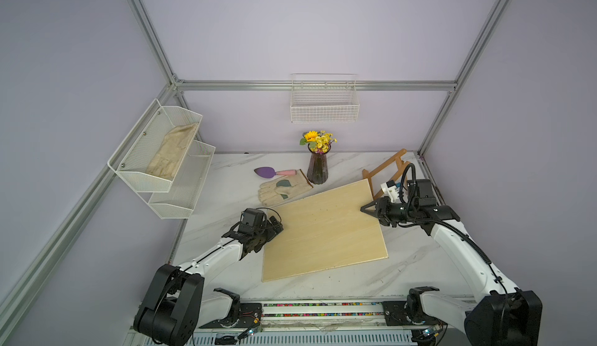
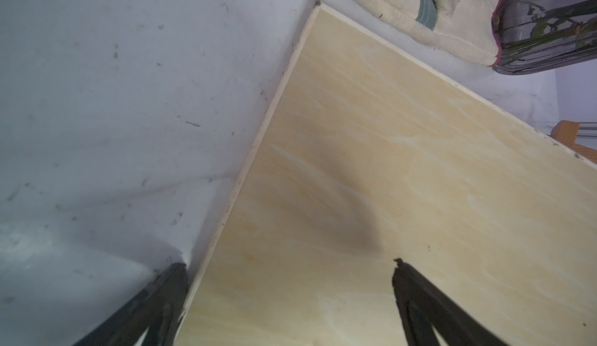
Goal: Assemble the easel
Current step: Pick up the drawing board from the center of the board.
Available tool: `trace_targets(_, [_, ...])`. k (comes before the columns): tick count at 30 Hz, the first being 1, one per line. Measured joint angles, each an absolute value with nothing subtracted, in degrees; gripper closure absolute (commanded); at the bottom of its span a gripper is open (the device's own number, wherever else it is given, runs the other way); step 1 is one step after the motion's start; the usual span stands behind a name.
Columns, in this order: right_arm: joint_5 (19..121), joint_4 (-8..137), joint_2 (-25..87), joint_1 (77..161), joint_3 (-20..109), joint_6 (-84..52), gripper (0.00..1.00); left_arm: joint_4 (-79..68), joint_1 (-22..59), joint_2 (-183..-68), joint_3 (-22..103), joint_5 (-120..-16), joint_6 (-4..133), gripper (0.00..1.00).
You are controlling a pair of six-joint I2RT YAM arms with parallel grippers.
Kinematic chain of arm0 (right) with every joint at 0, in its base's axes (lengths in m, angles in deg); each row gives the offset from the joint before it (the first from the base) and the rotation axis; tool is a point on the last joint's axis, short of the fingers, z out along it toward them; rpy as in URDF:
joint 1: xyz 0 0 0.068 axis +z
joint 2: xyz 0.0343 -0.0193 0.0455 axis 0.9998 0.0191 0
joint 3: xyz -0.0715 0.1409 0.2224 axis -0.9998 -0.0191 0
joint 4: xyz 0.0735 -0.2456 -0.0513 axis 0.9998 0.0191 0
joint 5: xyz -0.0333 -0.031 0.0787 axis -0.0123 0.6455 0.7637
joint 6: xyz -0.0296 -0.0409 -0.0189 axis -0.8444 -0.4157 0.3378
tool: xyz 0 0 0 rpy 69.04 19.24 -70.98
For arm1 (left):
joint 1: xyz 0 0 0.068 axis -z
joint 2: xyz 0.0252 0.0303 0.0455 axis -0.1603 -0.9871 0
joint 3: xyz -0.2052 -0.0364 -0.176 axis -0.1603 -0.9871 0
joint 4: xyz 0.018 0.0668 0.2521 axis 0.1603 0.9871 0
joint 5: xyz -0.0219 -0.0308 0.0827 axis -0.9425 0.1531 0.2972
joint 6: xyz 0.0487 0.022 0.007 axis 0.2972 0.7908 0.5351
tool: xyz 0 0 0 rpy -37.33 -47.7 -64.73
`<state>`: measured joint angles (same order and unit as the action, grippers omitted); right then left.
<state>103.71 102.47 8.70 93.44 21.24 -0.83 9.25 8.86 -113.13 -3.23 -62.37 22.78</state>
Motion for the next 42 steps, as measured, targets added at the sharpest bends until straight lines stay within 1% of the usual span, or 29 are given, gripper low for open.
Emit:
trace_targets(4, [102.75,103.69,8.78,93.44,21.92,-2.43,0.74,9.23,8.86,-113.13,-3.23,-62.42,22.78,0.0])
trace_targets(6, [102.38,104.08,8.78,93.44,22.24,-3.04,0.8,9.25,8.86,-113.13,-3.23,-62.44,22.78,0.0])
trace_targets(9, [103.1,104.02,8.68,93.42,22.59,-3.72,0.86,9.38,8.86,-113.13,-3.14,-62.52,22.78,0.0])
trace_targets(15, [103.86,103.91,8.13,94.29,24.06,-2.47,0.93,9.76,8.86,-113.07,-2.99,-62.81,22.8,0.0])
trace_targets(17, [103.51,103.82,7.98,94.71,24.39,-1.92,0.93,10.17,8.86,-113.07,-2.73,-62.83,22.8,0.0])
trace_targets(22, [102.11,102.93,6.27,95.76,24.65,-0.18,1.0,11.59,8.86,-112.37,-0.78,-62.9,23.26,0.0])
trace_targets(32, [97.07,100.0,3.63,98.99,25.26,2.51,1.0,17.84,8.86,-104.67,4.64,-60.95,27.19,0.0])
trace_targets(42, [90.77,86.62,2.01,107.08,24.34,3.01,1.0,24.77,8.88,-99.03,11.11,-58.44,33.25,0.0])
